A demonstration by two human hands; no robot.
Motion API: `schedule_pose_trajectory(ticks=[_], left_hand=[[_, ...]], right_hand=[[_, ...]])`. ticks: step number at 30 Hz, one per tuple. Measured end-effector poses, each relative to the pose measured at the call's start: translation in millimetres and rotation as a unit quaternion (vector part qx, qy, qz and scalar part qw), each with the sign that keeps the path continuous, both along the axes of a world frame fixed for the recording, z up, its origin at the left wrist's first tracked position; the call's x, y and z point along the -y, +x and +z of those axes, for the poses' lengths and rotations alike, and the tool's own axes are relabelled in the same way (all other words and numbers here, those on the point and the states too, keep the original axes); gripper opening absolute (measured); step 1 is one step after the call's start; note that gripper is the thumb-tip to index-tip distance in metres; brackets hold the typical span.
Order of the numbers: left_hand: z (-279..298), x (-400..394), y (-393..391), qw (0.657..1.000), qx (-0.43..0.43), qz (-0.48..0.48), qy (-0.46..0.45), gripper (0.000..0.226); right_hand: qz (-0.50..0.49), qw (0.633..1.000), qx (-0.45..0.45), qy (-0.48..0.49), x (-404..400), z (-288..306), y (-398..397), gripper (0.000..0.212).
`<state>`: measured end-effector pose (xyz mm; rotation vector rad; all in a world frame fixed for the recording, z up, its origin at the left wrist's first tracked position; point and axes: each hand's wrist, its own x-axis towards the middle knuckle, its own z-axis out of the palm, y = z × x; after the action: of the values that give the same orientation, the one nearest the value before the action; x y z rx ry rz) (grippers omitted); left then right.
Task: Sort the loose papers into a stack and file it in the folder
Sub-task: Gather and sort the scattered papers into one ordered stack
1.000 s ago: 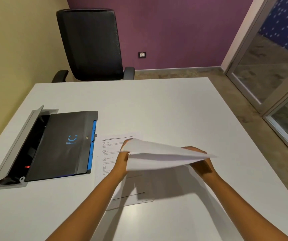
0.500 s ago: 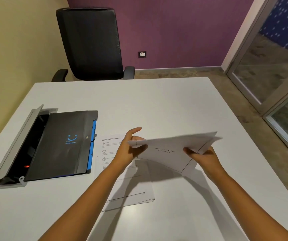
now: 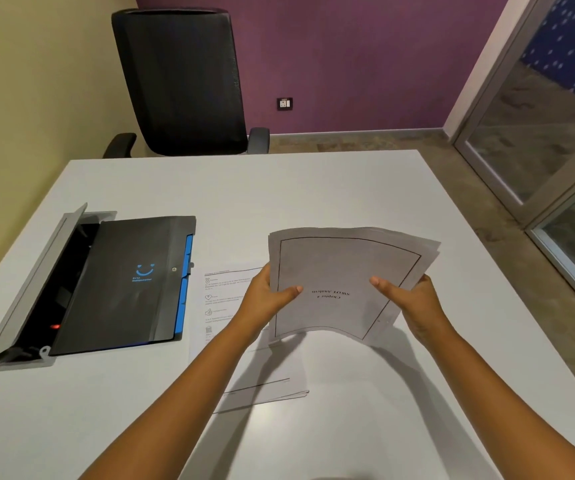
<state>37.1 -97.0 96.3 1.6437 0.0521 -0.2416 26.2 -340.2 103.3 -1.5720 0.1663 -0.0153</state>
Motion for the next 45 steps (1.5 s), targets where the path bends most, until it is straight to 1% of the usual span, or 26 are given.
schedule_pose_trajectory(ticks=[2, 3, 4, 6, 7, 10, 12, 14, 16, 18, 21, 23, 25, 26, 29, 30, 32, 33, 35, 37, 39, 41, 43, 45], left_hand=[[-8.8, 4.5, -3.9, 1.000, -0.016, -0.006, 0.010, 0.035], [-11.8, 7.3, -5.5, 1.000, -0.021, -0.006, 0.015, 0.036], [-14.1, 10.2, -7.0, 1.000, -0.021, -0.004, 0.018, 0.039], [-16.4, 14.4, -7.4, 1.000, -0.012, 0.000, 0.029, 0.040], [-16.4, 15.8, -7.0, 0.999, -0.009, -0.001, 0.036, 0.040], [-19.3, 17.1, -7.6, 0.998, -0.023, 0.006, 0.053, 0.041], [-23.0, 15.4, -9.6, 0.997, -0.031, 0.019, 0.062, 0.041], [-26.4, 11.6, -12.2, 0.997, -0.032, 0.030, 0.058, 0.035], [-25.3, 6.3, -13.8, 0.999, -0.030, 0.037, 0.026, 0.026], [-20.5, 2.0, -13.2, 0.998, -0.030, 0.048, -0.002, 0.027], [-17.8, 5.0, -10.0, 0.999, -0.027, 0.026, -0.008, 0.027], [-15.8, 11.9, -8.4, 1.000, -0.026, 0.009, -0.012, 0.026], [-13.8, 15.7, -5.6, 0.999, -0.024, 0.026, -0.018, 0.022], [-12.0, 15.4, -4.0, 0.999, -0.022, 0.043, -0.019, 0.021], [-2.6, 6.8, 1.1, 0.997, 0.001, 0.078, -0.006, 0.019], [1.8, 2.2, 3.0, 0.996, 0.013, 0.083, 0.003, 0.022], [11.7, -8.6, 8.4, 0.995, 0.036, 0.083, 0.036, 0.029], [17.1, -13.7, 12.0, 0.994, 0.049, 0.074, 0.066, 0.029], [27.6, -23.0, 20.9, 0.985, 0.084, 0.035, 0.146, 0.023], [37.8, -28.6, 29.2, 0.964, 0.126, -0.013, 0.234, 0.019], [47.9, -28.7, 35.0, 0.939, 0.160, -0.051, 0.301, 0.018], [58.4, -23.6, 38.1, 0.922, 0.191, -0.072, 0.330, 0.020], [68.2, -15.2, 40.1, 0.916, 0.205, -0.096, 0.331, 0.020], [74.7, -7.8, 40.3, 0.915, 0.208, -0.111, 0.327, 0.018]], right_hand=[[-0.011, 1.000, -0.022, 0.003, -3.8, -8.0, -0.8, 0.035], [-0.019, 0.999, -0.036, 0.006, -5.9, -10.4, -1.4, 0.038], [-0.023, 0.999, -0.043, 0.012, -7.9, -12.0, -2.3, 0.038], [-0.015, 0.999, -0.041, 0.028, -10.0, -14.1, -2.9, 0.029], [-0.011, 0.999, -0.042, 0.031, -10.7, -15.6, -3.5, 0.028], [-0.032, 0.995, -0.090, 0.015, -12.8, -29.9, -6.2, 0.040], [-0.052, 0.990, -0.130, 0.001, -13.3, -39.4, -8.8, 0.040], [-0.065, 0.988, -0.137, -0.008, -11.0, -43.9, -11.3, 0.036], [-0.065, 0.991, -0.116, 0.010, -6.0, -40.4, -12.3, 0.029], [-0.043, 0.995, -0.084, 0.046, -1.2, -32.6, -11.0, 0.026], [-0.007, 0.994, -0.063, 0.085, 0.1, -25.7, -5.7, 0.039], [-0.009, 0.995, -0.068, 0.077, -3.9, -23.8, -1.6, 0.054], [-0.016, 0.996, -0.060, 0.062, -5.5, -20.8, 1.8, 0.061], [-0.015, 0.997, -0.049, 0.061, -4.2, -18.5, 3.5, 0.058], [0.000, 0.997, 0.007, 0.078, 5.3, -7.5, 9.5, 0.031], [0.005, 0.996, 0.025, 0.085, 8.4, -3.1, 12.6, 0.027], [0.007, 0.994, 0.057, 0.089, 14.9, 9.3, 19.6, 0.029], [0.006, 0.994, 0.078, 0.078, 17.9, 18.6, 22.8, 0.032], [0.016, 0.992, 0.124, 0.018, 22.8, 41.6, 27.0, 0.042], [0.035, 0.982, 0.167, -0.075, 23.3, 69.1, 26.9, 0.052], [0.073, 0.964, 0.189, -0.172, 17.8, 94.9, 25.3, 0.056], [0.143, 0.939, 0.184, -0.252, 7.7, 114.8, 23.0, 0.055], [0.200, 0.905, 0.163, -0.339, -2.5, 124.8, 22.9, 0.049], [0.208, 0.879, 0.154, -0.399, -9.4, 126.5, 27.0, 0.037]])
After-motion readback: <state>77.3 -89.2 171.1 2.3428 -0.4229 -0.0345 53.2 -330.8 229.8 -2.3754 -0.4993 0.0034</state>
